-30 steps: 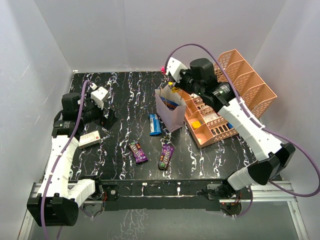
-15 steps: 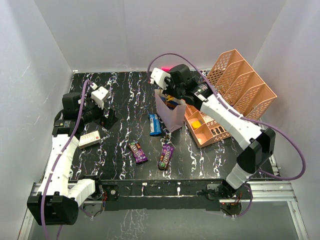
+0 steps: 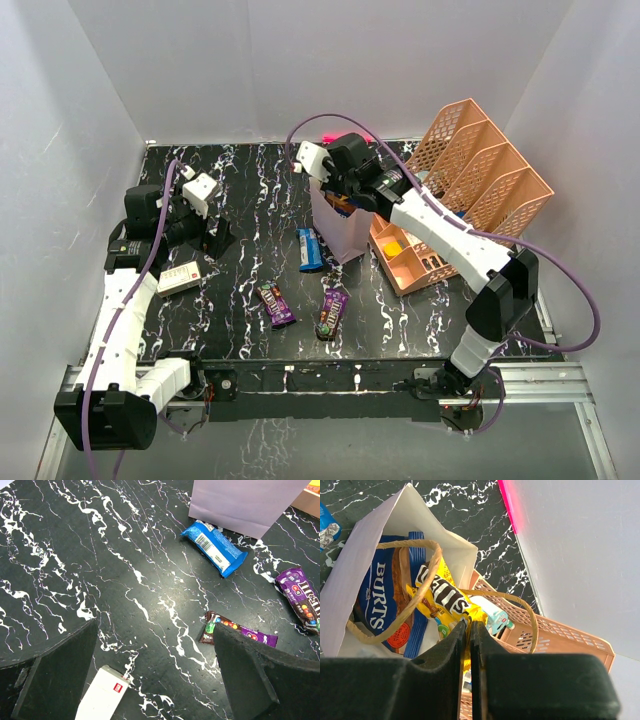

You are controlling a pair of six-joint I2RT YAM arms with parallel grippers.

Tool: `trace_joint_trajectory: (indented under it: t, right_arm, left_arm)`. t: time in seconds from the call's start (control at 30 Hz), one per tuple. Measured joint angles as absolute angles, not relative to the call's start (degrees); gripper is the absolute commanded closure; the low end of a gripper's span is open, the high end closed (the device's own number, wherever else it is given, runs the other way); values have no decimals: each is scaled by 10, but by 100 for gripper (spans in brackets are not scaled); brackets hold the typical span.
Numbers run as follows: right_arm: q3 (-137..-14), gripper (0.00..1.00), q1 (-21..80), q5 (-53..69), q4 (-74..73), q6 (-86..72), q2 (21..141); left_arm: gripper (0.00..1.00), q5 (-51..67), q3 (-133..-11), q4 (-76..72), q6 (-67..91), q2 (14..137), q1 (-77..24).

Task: Place the snacks into the paper bag
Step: Place the snack in the paper bag.

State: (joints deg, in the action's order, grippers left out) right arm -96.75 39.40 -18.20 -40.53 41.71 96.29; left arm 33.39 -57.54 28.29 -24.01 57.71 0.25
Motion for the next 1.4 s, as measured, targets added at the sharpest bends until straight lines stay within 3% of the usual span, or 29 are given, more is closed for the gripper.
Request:
trace_joint_trajectory:
  t: [1.4]
  right_arm:
    - [-932,76,395,-163,-388,390,969]
  left_arm:
    - [2,330,-573,283,-245,576,2]
